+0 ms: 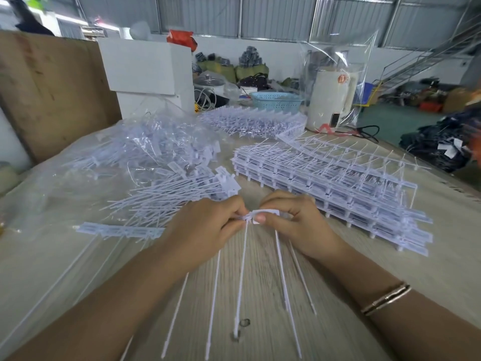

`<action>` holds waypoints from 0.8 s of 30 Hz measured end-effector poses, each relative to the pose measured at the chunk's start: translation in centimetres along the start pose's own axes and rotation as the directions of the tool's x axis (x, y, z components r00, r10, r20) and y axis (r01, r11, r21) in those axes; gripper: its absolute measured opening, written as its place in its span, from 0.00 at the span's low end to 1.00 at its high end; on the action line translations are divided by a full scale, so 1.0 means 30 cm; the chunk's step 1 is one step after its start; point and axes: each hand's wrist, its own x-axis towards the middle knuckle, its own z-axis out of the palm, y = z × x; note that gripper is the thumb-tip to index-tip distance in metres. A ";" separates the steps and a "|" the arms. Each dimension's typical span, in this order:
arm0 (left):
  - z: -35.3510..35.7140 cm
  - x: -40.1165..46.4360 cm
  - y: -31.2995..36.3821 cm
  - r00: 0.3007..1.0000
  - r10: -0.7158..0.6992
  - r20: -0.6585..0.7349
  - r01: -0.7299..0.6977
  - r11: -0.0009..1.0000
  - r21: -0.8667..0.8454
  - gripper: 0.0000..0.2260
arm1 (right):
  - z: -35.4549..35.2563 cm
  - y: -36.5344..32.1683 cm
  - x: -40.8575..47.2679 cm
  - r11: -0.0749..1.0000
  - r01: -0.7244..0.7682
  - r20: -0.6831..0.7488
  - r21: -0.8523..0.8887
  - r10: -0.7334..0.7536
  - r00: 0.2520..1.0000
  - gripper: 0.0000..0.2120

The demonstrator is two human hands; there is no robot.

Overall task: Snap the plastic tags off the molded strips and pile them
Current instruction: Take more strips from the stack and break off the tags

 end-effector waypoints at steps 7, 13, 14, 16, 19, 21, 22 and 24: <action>-0.009 -0.001 -0.018 0.998 -0.056 -0.002 0.056 0.995 -0.081 0.05 | -0.046 0.034 -0.018 0.866 -0.319 -0.050 0.385 0.365 0.930 0.10; 0.001 -0.003 0.009 0.999 -0.050 -0.021 0.050 0.999 -0.001 0.12 | -0.068 0.121 0.016 0.880 -0.317 -0.080 -0.353 0.309 0.948 0.10; 0.005 -0.003 0.015 0.998 -0.050 -0.028 0.051 0.999 0.004 0.13 | -0.065 0.124 0.019 0.879 -0.316 -0.074 -0.358 0.311 0.948 0.09; 0.010 -0.005 0.025 0.998 -0.043 -0.049 0.044 0.999 0.023 0.16 | -0.058 0.119 0.022 0.876 -0.298 -0.074 -0.379 0.292 0.954 0.09; 0.016 -0.008 0.049 0.995 0.005 -0.095 0.002 0.998 0.069 0.17 | -0.050 0.088 0.021 0.932 -0.189 -0.180 -0.308 0.138 0.974 0.09; 0.020 -0.009 0.067 0.992 0.055 -0.110 -0.043 0.993 0.114 0.17 | -0.026 0.038 0.004 0.980 -0.076 -0.119 -0.182 0.055 0.991 0.11; 0.021 -0.009 0.074 0.990 0.079 -0.117 -0.064 0.990 0.126 0.17 | -0.006 0.018 -0.004 0.990 -0.048 -0.044 -0.133 0.043 0.998 0.15; 0.022 -0.009 0.085 0.984 0.116 -0.134 -0.101 0.989 0.110 0.15 | 0.032 -0.010 -0.015 0.995 -0.025 0.111 -0.098 0.036 0.993 0.16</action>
